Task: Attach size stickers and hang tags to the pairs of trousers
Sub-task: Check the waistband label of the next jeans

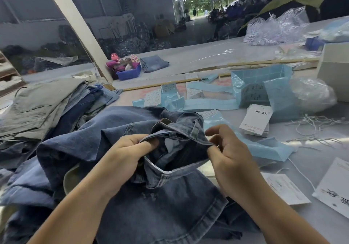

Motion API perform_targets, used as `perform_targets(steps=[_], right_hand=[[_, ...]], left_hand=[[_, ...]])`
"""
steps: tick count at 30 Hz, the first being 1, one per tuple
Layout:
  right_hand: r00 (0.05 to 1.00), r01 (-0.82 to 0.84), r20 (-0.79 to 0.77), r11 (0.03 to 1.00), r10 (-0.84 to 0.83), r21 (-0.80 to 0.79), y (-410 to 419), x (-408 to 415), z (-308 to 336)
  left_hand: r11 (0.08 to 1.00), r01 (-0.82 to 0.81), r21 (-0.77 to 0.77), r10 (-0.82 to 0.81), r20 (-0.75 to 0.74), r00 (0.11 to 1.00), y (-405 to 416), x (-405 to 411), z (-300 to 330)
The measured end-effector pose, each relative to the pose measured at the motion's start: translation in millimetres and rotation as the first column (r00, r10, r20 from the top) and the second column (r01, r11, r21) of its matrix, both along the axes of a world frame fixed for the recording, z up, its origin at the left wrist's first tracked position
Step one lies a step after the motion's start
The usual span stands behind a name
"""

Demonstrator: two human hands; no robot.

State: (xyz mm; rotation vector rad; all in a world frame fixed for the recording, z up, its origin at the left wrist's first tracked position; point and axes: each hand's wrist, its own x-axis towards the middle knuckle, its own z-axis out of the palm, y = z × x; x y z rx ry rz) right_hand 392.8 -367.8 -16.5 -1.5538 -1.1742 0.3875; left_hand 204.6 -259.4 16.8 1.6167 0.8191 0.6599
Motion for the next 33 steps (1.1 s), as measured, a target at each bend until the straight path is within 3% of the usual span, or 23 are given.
perform_targets(steps=[3,7,11,13,16,20,21,23,25,26,28,30,33], right_hand=[[0.992,-0.037,0.121,0.999,0.033,0.032,6,-8,4],[0.95,-0.145,0.287,0.988,0.123,0.057,14,-10,10],[0.96,-0.084,0.279,0.985,0.039,0.15,25,-3,13],[0.966,-0.066,0.258,0.985,0.023,0.161,28,1,14],[0.98,-0.063,0.196,0.991,0.038,0.122,31,2,13],[0.988,-0.078,0.142,0.989,0.06,0.125,33,3,10],[0.99,-0.068,0.134,0.991,0.052,0.119,33,2,9],[0.976,0.048,0.203,0.991,-0.073,0.125,29,-1,6],[0.841,0.209,0.43,0.93,-0.329,0.302,21,-3,2],[0.775,0.184,0.498,0.893,-0.389,0.412,14,-7,-1],[0.748,0.01,0.59,0.894,-0.304,0.448,4,-15,-8],[0.787,0.008,0.595,0.967,-0.163,0.255,-2,-19,-11],[0.966,0.034,0.259,0.986,0.01,-0.164,-2,-17,-9]], left_hand=[[1.0,-0.023,-0.007,0.023,-0.025,0.999,5,-6,0],[0.995,0.023,0.095,-0.008,-0.161,0.987,6,-2,4],[0.993,0.042,0.11,-0.014,-0.24,0.971,4,5,7],[0.976,0.017,0.215,0.045,-0.278,0.959,1,8,7],[0.87,-0.05,0.491,0.213,-0.283,0.935,-18,11,9],[0.641,0.134,0.755,0.322,-0.424,0.846,-35,23,8],[0.645,0.154,0.749,0.329,-0.453,0.829,-33,27,6],[0.762,0.133,0.634,0.238,-0.466,0.852,-23,30,2],[0.892,0.146,0.428,0.063,-0.437,0.897,-14,30,1],[0.932,0.159,0.326,-0.019,-0.394,0.919,-9,29,0],[0.971,0.182,0.153,-0.128,-0.305,0.944,-1,25,-1],[0.98,0.197,0.025,-0.186,-0.243,0.952,6,22,-2],[0.97,0.24,-0.036,-0.242,-0.207,0.948,11,20,-5]])
